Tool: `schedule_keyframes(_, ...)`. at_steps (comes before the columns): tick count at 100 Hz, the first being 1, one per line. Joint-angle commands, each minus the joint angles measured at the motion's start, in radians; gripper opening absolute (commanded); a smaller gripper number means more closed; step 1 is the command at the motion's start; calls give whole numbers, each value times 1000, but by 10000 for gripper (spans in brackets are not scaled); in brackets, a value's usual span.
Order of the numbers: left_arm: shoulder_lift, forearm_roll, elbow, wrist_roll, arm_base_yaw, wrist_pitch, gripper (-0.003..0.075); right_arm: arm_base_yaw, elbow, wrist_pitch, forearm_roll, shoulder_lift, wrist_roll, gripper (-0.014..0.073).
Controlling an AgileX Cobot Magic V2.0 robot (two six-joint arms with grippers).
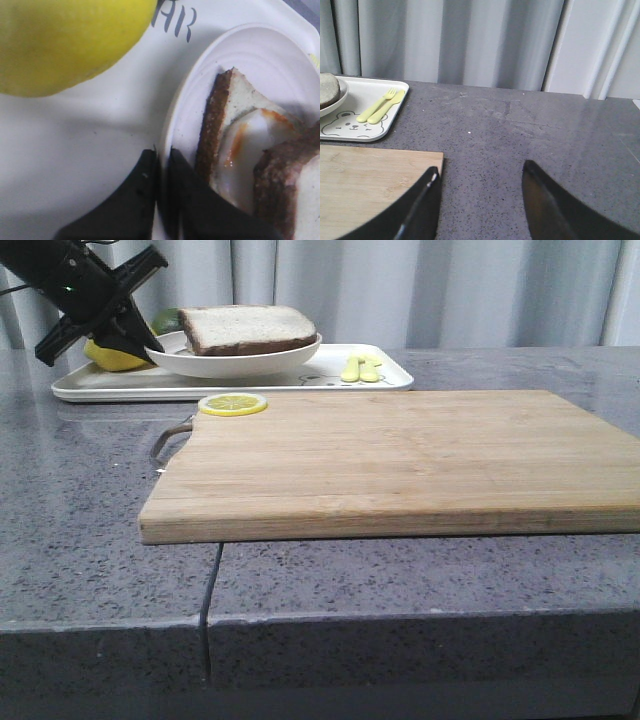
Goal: Place bread and move sandwich to tray
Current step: 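Lower the plate onto the white tray with the left gripper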
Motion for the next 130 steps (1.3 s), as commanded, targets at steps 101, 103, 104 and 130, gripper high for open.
schedule_keyframes(101, -22, -48, -39, -48, -8, -33, -17, -5, -28, -71, -6, 1, -2, 384)
schedule_keyframes(103, -22, -48, -39, -48, -8, -33, -17, -5, -28, -71, -6, 1, -2, 384)
schedule_keyframes(104, -22, -48, -39, -48, -8, -33, -17, -5, -28, -71, -6, 1, -2, 384)
schedule_keyframes(130, -22, -48, -39, -48, -8, -22, 137, -5, -28, -71, -6, 1, -2, 384)
